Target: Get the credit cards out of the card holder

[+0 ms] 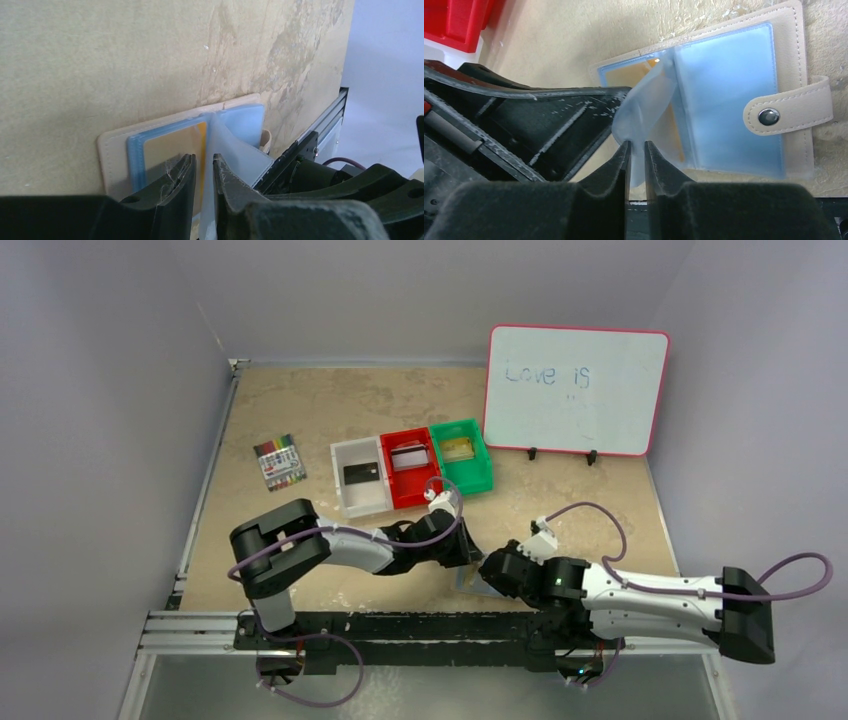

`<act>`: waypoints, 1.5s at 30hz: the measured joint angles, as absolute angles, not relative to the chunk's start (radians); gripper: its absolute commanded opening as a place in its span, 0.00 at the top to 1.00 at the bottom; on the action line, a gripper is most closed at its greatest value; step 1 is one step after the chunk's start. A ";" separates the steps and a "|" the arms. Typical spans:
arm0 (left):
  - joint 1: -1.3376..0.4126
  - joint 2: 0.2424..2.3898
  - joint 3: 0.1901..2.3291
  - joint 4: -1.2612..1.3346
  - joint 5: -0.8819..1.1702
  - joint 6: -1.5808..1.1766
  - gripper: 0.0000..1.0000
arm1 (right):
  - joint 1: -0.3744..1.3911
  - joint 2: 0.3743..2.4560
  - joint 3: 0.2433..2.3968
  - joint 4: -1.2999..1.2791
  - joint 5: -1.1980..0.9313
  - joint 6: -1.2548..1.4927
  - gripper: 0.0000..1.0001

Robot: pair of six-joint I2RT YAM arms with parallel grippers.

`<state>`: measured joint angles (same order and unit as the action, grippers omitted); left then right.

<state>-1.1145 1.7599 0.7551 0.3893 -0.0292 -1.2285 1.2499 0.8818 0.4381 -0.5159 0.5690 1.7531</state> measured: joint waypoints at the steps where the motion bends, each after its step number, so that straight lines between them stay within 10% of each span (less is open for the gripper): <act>1: -1.118 1.765 0.767 0.379 -0.026 -1.220 0.82 | 1.250 0.877 0.439 -0.518 0.571 1.752 0.74; 18: -1.144 1.806 0.810 0.371 0.052 -1.185 0.86 | 1.250 0.842 0.649 -0.830 0.647 1.804 0.48; 38: -1.217 1.950 0.939 0.384 0.134 -1.168 0.88 | 1.250 0.760 0.635 -0.937 0.686 1.900 0.45; 45: -1.223 1.906 0.910 0.367 0.061 -1.159 0.85 | 1.250 0.754 0.625 -0.900 0.678 1.875 0.58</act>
<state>-1.2232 1.9064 0.9104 0.3672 0.0612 -1.1591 1.2499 0.7540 0.6254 -0.8997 0.6781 1.8748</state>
